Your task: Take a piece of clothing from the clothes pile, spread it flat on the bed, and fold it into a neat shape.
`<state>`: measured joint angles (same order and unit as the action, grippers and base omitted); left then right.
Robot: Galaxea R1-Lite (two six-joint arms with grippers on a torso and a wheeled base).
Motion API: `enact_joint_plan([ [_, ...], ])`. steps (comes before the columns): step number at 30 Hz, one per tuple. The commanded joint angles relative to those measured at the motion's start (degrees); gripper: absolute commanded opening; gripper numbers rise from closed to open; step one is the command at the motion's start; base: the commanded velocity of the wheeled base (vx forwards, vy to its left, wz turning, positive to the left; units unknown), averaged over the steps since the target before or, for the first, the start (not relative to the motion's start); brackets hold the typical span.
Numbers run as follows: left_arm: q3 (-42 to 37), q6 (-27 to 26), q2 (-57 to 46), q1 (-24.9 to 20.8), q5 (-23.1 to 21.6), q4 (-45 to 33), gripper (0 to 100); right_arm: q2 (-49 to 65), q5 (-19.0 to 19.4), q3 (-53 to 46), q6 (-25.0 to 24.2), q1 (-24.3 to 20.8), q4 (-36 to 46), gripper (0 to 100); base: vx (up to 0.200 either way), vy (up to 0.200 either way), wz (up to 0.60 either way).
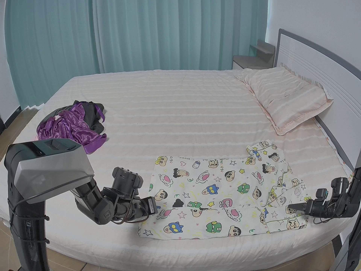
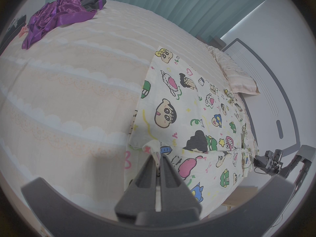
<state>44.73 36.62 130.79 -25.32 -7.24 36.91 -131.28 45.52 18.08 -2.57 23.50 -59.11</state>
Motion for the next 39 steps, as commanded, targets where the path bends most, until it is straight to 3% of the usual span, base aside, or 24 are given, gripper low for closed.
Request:
enact_joint_plan([
  [1,0.01,0.03,-0.01,0.01,0.03,0.00,0,-0.29,0.10,0.11,-0.06,-0.04,-0.04,0,0.000,0.000,0.00],
  [17,-0.34,-0.15,-0.19,0.01,0.30,-0.44,0,2.52,0.18,1.70,-0.77,0.49,-1.18,0,0.000,0.000,0.00],
  [24,-0.43,-0.23,0.16,0.01,2.85,-0.26,0,3.31,-0.43,3.81,-0.94,-0.04,-1.09,0,0.000,0.000,0.00],
  [29,-0.17,-0.23,0.43,-0.08,3.11,-0.26,0,2.52,-3.86,5.83,-1.03,-2.32,-0.65,0,0.000,0.000,0.00],
  [39,0.01,-0.32,0.52,-0.08,3.29,-0.26,0,1.82,-5.35,8.02,-1.03,-3.73,-0.30,0,0.000,0.000,0.00],
])
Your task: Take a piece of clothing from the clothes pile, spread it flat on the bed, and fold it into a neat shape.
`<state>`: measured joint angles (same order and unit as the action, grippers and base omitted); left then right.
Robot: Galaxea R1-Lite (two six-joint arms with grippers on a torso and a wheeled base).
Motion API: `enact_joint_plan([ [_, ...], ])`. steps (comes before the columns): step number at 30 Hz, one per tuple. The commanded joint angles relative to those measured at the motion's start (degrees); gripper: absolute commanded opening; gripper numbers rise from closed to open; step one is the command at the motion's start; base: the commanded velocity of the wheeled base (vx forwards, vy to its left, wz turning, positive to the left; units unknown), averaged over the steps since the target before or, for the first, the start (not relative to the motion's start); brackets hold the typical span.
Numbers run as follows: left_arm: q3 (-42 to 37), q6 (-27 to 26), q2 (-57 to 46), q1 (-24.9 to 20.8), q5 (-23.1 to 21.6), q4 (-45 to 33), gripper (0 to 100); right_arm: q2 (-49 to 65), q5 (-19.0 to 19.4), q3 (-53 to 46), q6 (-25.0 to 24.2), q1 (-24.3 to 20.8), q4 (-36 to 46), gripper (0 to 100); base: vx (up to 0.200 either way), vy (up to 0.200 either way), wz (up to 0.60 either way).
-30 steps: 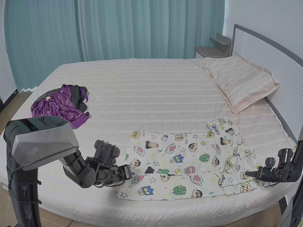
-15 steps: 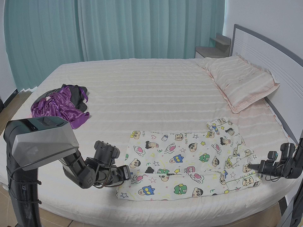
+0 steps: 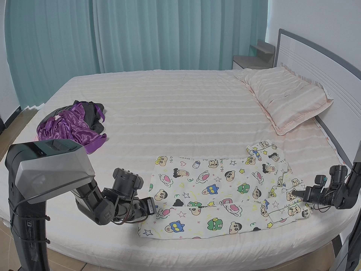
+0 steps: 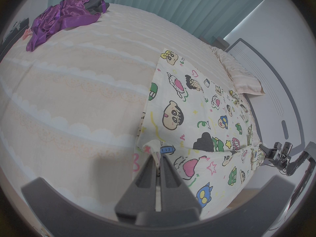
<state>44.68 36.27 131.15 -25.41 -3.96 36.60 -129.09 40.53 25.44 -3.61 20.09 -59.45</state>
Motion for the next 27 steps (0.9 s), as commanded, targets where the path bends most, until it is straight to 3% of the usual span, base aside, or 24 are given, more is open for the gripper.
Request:
enact_joint_plan([
  [1,0.06,0.12,0.16,0.00,0.01,0.05,0,-0.73,-0.54,1.01,0.00,-0.31,0.13,0,0.000,0.000,0.00],
  [9,0.15,0.21,0.07,0.00,0.01,-0.12,0,-0.99,-1.51,2.86,0.00,-0.31,2.50,0,0.000,0.000,0.00],
  [10,0.15,0.21,0.07,0.00,0.09,-0.12,0,-1.08,-1.69,3.12,0.00,-0.31,2.59,100,0.000,0.000,0.00],
  [14,0.67,0.30,0.34,-0.08,0.80,-0.21,0,-1.61,-1.69,3.30,0.00,-0.31,2.50,100,0.000,0.000,0.00],
  [15,0.76,0.30,0.51,-0.17,1.68,-0.21,100,-1.43,-1.69,3.03,0.00,-0.40,2.50,100,0.000,0.000,0.00],
  [22,0.41,1.17,-0.01,0.00,2.03,-0.21,100,1.21,-2.65,2.42,-0.26,0.39,2.41,100,0.000,0.000,0.00],
  [26,-0.29,1.35,-1.86,1.15,1.85,-0.21,100,4.28,-3.18,1.54,-2.37,0.83,2.50,100,0.000,0.000,0.00],
  [27,-2.14,1.44,-4.85,3.08,1.06,-0.21,100,7.80,-3.36,0.75,-5.00,1.09,2.50,100,0.000,0.000,0.00],
])
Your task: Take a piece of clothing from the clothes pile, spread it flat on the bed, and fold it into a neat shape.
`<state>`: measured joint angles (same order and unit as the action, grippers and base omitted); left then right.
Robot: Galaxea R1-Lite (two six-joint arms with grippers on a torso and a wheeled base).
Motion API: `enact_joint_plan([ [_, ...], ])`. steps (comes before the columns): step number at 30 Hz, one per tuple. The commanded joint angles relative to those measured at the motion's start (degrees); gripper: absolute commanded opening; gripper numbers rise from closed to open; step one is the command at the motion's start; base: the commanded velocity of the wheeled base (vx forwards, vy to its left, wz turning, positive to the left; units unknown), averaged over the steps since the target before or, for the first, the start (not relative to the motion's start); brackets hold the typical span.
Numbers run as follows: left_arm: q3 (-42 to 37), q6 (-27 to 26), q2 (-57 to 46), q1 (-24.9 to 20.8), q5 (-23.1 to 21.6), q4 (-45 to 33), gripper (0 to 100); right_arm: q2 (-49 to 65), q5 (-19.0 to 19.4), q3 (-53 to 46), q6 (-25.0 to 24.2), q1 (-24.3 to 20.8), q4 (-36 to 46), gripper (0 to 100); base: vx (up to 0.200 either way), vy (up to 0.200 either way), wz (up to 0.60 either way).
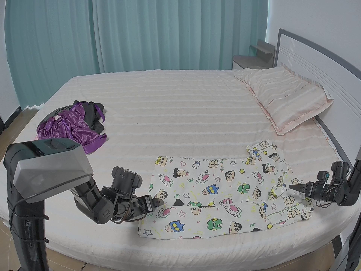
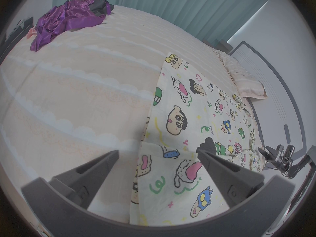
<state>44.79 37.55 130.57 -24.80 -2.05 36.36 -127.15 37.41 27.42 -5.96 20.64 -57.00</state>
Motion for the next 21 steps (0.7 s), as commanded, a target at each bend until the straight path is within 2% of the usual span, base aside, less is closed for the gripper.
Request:
enact_joint_plan([
  [1,-2.69,0.33,-5.15,2.91,-0.94,0.11,100,6.91,-0.24,-1.40,-3.36,0.54,0.05,100,0.000,0.000,0.00],
  [3,-3.83,1.48,-7.17,3.97,-1.29,0.20,100,8.93,-0.32,-2.02,-4.85,0.54,0.05,100,0.000,0.000,0.00],
  [5,-6.38,3.32,-12.18,5.90,-2.26,0.37,100,12.01,-2.52,-3.95,-8.28,-0.16,-0.04,100,0.000,0.000,0.00],
  [8,-7.96,3.67,-14.65,6.60,-3.84,0.29,100,13.15,-3.93,-5.27,-9.51,-0.95,-0.48,100,0.000,0.000,0.00],
  [9,-11.39,4.11,-18.86,7.66,-7.36,0.46,100,15.26,-6.04,-7.29,-11.44,-2.71,-0.92,100,0.000,0.000,0.00],
  [11,-14.47,5.26,-23.00,8.27,-10.61,0.46,100,17.90,-8.41,-9.31,-14.69,-4.03,-1.36,100,0.000,0.000,0.00],
  [12,-14.82,5.52,-23.35,8.27,-10.87,0.46,100,18.25,-8.67,-9.66,-15.22,-4.20,-1.44,100,0.000,0.000,0.00],
  [13,-16.14,8.16,-25.37,8.18,-11.05,0.46,100,19.57,-9.82,-11.24,-17.95,-5.61,-1.71,100,0.000,0.000,0.00],
  [16,-16.49,14.40,-27.48,7.83,-10.87,0.37,100,19.66,-10.17,-13.00,-20.32,-6.49,-3.47,100,0.000,0.000,0.00],
  [18,-16.40,16.15,-28.09,7.92,-10.96,0.46,100,19.22,-10.17,-13.97,-20.58,-7.02,-4.87,100,0.000,0.000,0.00],
  [21,-16.14,16.07,-28.09,7.66,-10.52,0.20,100,19.31,-10.08,-15.90,-21.11,-7.46,-6.72,100,0.000,-0.067,0.00],
])
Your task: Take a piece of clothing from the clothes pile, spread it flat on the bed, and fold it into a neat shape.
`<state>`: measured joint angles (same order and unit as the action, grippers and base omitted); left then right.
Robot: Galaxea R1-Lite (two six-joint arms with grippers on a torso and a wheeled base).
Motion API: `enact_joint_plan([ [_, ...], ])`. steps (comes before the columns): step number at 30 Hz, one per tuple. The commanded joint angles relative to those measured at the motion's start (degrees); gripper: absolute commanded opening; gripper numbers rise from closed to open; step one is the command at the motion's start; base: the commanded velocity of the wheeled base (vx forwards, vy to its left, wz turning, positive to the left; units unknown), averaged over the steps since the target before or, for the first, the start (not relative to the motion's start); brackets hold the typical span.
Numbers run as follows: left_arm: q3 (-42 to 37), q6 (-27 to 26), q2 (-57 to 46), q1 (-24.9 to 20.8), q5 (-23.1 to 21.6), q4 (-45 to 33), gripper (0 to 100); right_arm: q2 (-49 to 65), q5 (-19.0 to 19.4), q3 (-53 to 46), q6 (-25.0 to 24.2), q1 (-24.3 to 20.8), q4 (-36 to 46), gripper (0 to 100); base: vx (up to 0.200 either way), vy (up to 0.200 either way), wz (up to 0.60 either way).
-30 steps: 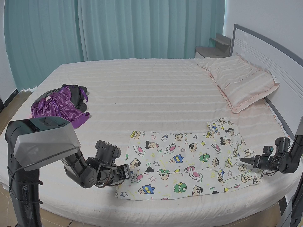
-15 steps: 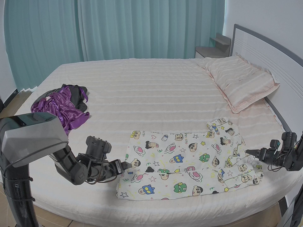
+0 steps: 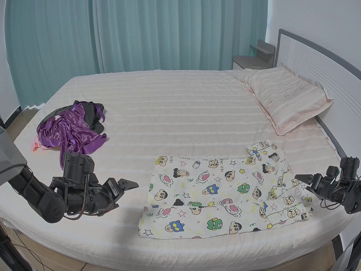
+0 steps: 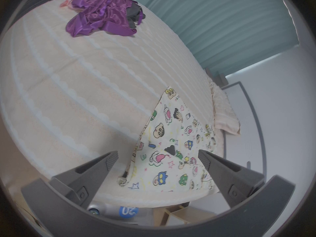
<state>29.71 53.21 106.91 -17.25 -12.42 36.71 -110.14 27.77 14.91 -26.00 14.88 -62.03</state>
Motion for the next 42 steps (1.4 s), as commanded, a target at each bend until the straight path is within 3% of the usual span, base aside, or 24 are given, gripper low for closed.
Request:
enact_joint_plan([
  [1,-1.06,0.49,-4.43,-0.06,-0.06,-0.23,100,2.12,-0.35,-3.83,-1.33,-1.79,-2.66,100,0.000,-0.200,0.00],
  [11,-0.53,0.58,-1.88,-2.00,0.29,0.12,100,-2.01,-0.26,-8.76,-1.07,-1.79,-11.19,100,0.000,-0.200,0.00],
  [20,-0.88,0.67,-1.88,-2.61,0.29,0.03,100,-9.74,-0.44,-14.91,-0.98,-2.67,-27.89,100,0.000,-0.200,0.00],
  [34,-1.23,1.02,-1.79,-3.14,0.29,0.12,100,-9.39,-0.52,-14.91,-1.33,-3.55,-27.71,100,0.000,0.000,0.00],
  [42,-0.70,5.24,-1.44,-2.97,0.29,1.88,100,-9.48,-0.52,-14.91,-1.33,-3.55,-27.71,100,0.050,0.000,0.00],
])
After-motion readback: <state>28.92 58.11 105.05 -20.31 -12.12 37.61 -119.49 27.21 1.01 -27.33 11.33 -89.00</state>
